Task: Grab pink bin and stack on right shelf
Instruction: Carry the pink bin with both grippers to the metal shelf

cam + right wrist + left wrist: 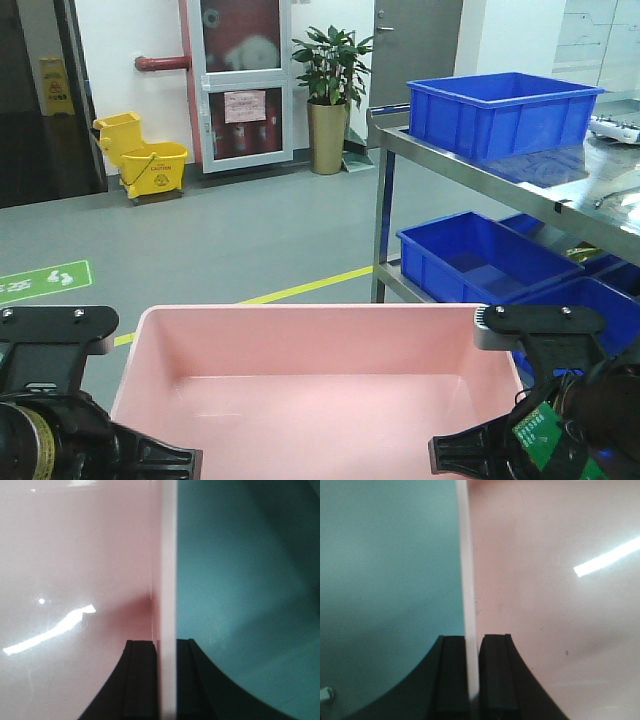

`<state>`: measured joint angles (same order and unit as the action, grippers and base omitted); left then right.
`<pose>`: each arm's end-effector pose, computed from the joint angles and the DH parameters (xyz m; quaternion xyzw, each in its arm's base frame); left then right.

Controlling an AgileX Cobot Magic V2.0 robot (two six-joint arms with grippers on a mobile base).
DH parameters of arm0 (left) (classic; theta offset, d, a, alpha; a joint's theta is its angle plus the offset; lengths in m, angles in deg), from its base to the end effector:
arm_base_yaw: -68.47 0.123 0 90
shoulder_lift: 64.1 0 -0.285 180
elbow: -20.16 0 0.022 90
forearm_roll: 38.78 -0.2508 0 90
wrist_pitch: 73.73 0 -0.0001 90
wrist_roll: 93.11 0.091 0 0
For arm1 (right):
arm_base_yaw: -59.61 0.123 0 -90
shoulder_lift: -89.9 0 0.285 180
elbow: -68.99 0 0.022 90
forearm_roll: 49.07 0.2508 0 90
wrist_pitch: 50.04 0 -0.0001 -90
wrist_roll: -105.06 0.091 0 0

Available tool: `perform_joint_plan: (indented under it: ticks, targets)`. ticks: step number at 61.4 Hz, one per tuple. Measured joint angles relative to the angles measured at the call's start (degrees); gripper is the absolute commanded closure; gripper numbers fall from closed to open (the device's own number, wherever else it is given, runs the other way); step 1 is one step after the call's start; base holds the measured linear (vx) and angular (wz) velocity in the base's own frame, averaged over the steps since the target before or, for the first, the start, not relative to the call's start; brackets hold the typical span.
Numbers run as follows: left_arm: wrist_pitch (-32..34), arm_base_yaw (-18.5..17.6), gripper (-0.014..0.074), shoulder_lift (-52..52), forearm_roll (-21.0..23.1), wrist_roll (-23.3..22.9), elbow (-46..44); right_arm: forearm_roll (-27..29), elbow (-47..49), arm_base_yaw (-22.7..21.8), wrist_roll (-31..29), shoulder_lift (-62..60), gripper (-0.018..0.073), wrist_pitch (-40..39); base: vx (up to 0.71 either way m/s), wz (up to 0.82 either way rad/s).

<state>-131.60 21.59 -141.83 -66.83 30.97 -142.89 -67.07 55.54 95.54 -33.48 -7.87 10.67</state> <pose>0.1863 -0.1459 0.3312 0.0020 0.9456 -0.0364 0.3233 0.2168 0.1268 0.3229 -0.0003 0.9679 0.0099 0.2510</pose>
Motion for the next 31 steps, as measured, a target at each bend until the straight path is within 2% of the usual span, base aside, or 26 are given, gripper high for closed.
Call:
perform_joint_plan:
  ticks: [31]
  targets:
    - [0.0,0.0,0.0523,0.0,0.0,0.0,0.0,0.0,0.0,0.0,0.0,0.0,0.0485,0.0,0.47,0.02]
